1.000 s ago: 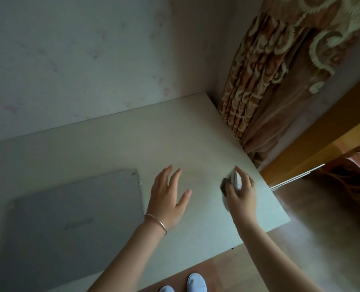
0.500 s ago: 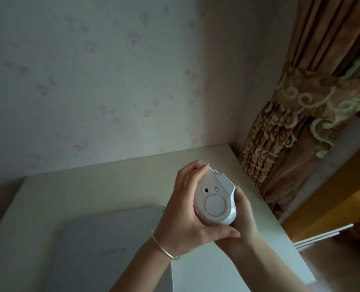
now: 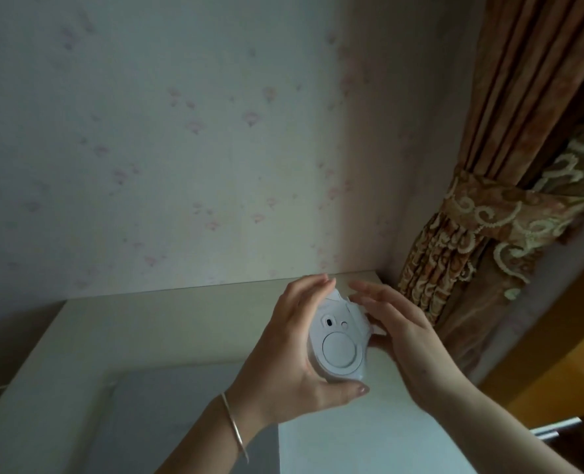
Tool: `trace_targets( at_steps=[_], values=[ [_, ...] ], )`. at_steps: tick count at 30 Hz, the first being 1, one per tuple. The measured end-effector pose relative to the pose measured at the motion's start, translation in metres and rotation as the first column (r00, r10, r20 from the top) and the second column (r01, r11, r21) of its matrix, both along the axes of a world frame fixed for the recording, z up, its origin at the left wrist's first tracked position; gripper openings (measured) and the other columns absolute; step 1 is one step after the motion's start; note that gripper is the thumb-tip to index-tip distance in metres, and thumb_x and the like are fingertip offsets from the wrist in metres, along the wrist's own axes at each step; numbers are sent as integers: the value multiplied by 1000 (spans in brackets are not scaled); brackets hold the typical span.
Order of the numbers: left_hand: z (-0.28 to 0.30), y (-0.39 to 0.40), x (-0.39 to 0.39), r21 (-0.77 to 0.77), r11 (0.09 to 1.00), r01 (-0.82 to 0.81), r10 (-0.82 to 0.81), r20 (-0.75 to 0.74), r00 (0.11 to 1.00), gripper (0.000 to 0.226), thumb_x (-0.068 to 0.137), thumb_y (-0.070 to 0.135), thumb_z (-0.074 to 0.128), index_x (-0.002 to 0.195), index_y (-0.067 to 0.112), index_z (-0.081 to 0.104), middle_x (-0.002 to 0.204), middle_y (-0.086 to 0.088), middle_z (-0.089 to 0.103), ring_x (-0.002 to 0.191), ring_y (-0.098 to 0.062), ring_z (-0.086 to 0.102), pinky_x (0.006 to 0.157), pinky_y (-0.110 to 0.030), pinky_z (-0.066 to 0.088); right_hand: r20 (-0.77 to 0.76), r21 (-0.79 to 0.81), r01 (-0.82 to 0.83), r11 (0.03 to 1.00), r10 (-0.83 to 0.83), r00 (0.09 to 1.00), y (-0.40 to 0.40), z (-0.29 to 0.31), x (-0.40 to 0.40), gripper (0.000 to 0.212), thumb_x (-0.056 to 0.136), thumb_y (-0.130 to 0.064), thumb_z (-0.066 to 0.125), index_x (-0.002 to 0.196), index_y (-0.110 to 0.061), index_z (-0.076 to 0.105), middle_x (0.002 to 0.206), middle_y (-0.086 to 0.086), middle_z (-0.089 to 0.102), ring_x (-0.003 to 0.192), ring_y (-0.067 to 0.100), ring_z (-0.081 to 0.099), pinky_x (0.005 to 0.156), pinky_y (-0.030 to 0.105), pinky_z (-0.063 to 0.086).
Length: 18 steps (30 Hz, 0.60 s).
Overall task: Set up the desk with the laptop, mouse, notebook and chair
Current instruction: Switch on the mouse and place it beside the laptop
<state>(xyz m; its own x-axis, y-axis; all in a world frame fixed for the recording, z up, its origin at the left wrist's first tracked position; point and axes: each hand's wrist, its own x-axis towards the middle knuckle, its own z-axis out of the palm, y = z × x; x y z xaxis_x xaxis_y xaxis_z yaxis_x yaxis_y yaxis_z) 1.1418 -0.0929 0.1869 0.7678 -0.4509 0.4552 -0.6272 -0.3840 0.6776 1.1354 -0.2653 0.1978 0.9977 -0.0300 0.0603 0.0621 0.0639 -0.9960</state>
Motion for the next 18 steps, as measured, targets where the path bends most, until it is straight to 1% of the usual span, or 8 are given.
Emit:
trace_targets(
  at_steps=[1, 3, 4, 6, 8, 10, 15, 18],
  values=[
    [2, 0, -1, 17, 1000, 1, -1, 5, 1000, 108, 53, 44, 89, 141, 20, 32, 145, 9, 28, 138, -13, 28, 110, -29, 31, 39, -49, 2, 999, 0, 999, -3, 3, -2, 21, 87, -14, 58, 102, -25, 67, 106, 6, 64, 89, 13, 64, 64, 27, 54],
    [4, 1, -4, 50, 999, -2, 1, 12, 1000, 106, 52, 46, 88, 140, 23, 32, 143, 12, 28, 137, -12, 28, 109, -28, 32, 157, -262, 8, 965, 34, 987, -10, 12, -6, 26, 77, -24, 64, 103, -29, 65, 107, 0, 63, 90, 11, 64, 64, 26, 55],
    [5, 1, -5, 65, 998, -4, 3, 11, 1000, 105, 52, 46, 88, 139, 25, 32, 142, 14, 28, 136, -11, 29, 109, -27, 32, 213, -395, 10, 919, 81, 974, -13, 16, -7, 30, 75, -27, 68, 104, -32, 64, 109, -4, 62, 92, 10, 63, 65, 26, 55],
    [4, 1, -9, 89, 996, -7, 6, 6, 1000, 103, 52, 47, 88, 136, 28, 31, 141, 17, 28, 135, -9, 30, 107, -24, 32, 304, -614, 26, 789, 205, 930, -19, 21, -9, 39, 74, -25, 76, 108, -36, 61, 111, -12, 57, 96, 10, 61, 68, 25, 56],
    [4, 1, -12, 102, 995, -5, 5, -1, 1000, 103, 52, 47, 88, 135, 31, 29, 140, 20, 26, 134, -6, 29, 106, -18, 30, 340, -747, 56, 662, 308, 888, -22, 28, -12, 43, 74, -25, 77, 110, -37, 57, 111, -17, 54, 96, 8, 60, 69, 22, 54],
    [4, 1, -15, 98, 995, -5, 7, -15, 1000, 104, 52, 46, 88, 134, 33, 26, 138, 22, 27, 131, -3, 31, 104, -14, 30, 351, -799, 84, 595, 349, 869, -23, 32, -13, 42, 73, -30, 77, 109, -38, 55, 107, -21, 53, 95, 5, 59, 71, 21, 53],
    [5, 3, -20, 103, 995, 0, 4, -41, 999, 105, 52, 45, 88, 134, 33, 23, 138, 24, 27, 130, -1, 31, 101, -10, 30, 311, -843, 76, 532, 368, 876, -23, 33, -14, 40, 72, -36, 76, 106, -36, 55, 101, -22, 55, 92, 3, 59, 72, 24, 53],
    [5, 4, -22, 108, 994, 2, 2, -38, 999, 105, 52, 45, 88, 134, 33, 24, 139, 24, 26, 131, -1, 30, 102, -13, 31, 276, -869, 49, 492, 401, 874, -23, 35, -14, 33, 74, -37, 74, 102, -38, 57, 100, -21, 56, 89, 2, 60, 69, 27, 54]
  ],
)
